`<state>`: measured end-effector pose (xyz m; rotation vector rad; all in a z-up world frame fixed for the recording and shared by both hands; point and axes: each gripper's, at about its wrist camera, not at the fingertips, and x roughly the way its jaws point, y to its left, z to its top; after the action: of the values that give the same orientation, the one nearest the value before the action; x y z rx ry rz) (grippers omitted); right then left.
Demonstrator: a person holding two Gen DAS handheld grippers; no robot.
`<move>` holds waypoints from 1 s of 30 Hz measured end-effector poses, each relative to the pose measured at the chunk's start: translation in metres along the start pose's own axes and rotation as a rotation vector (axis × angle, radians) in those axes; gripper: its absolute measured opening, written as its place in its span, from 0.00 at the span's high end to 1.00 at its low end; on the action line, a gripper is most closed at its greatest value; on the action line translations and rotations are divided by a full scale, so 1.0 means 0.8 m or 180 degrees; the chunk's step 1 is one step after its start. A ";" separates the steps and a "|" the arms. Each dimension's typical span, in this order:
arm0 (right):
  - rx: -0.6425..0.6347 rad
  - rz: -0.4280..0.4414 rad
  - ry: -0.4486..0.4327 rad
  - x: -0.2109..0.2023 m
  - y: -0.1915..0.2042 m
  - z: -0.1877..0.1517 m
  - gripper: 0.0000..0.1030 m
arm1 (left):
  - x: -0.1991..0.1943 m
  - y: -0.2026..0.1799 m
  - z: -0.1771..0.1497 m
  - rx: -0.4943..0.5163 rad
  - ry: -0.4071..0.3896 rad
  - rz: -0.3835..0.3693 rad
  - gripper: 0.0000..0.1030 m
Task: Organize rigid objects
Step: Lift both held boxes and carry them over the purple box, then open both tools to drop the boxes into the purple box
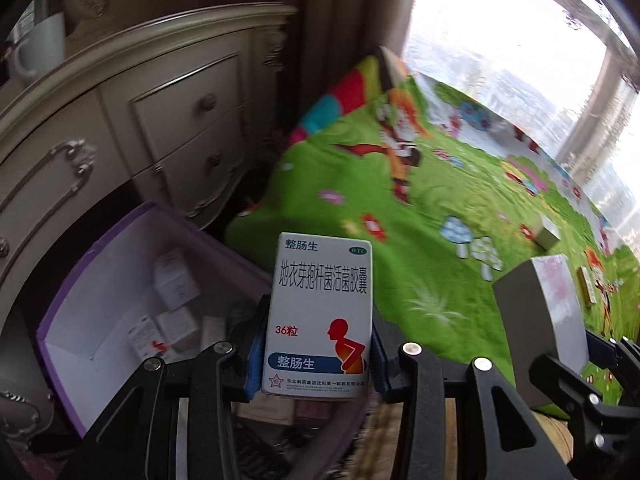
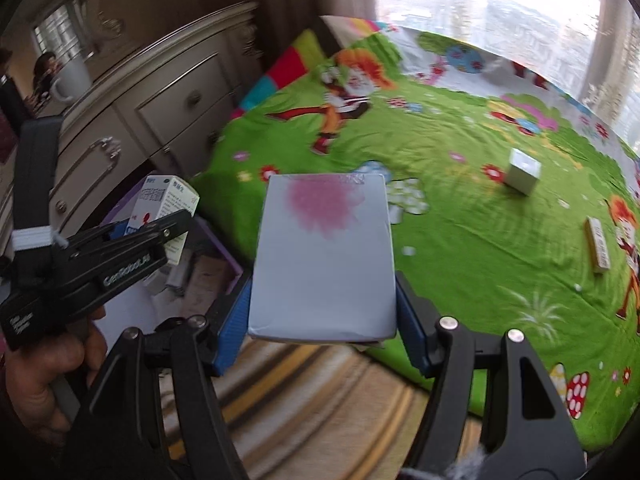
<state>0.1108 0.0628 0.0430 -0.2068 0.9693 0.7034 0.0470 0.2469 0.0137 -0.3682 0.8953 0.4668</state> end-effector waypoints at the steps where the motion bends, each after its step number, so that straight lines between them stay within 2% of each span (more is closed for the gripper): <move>1: -0.0056 0.0031 0.0019 0.004 0.012 0.001 0.33 | 0.000 0.012 0.000 -0.0045 0.0010 0.0035 0.58; 8: -0.0418 0.0228 0.0166 0.030 0.076 0.004 0.33 | 0.004 0.067 -0.001 -0.0275 0.0023 0.0276 0.58; 14: -0.0736 0.0442 0.0313 0.051 0.121 -0.003 0.32 | 0.006 0.091 -0.003 -0.0455 0.0046 0.0401 0.57; 18: -0.0848 0.0510 0.0408 0.058 0.132 -0.006 0.30 | 0.008 0.096 -0.005 -0.0533 0.0065 0.0435 0.40; 19: -0.0845 0.0511 0.0417 0.059 0.132 -0.006 0.28 | 0.008 0.097 -0.006 -0.0537 0.0064 0.0433 0.39; 23: -0.0802 0.0452 0.0421 0.055 0.125 -0.008 0.25 | 0.006 0.092 -0.005 -0.0537 0.0059 0.0379 0.38; 30: -0.0780 0.0024 0.0175 0.035 0.091 0.000 0.25 | 0.005 0.058 0.001 -0.0379 0.0036 0.0270 0.38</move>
<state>0.0748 0.1311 0.0309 -0.4397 0.9353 0.8268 0.0250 0.2872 0.0059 -0.4432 0.8990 0.5985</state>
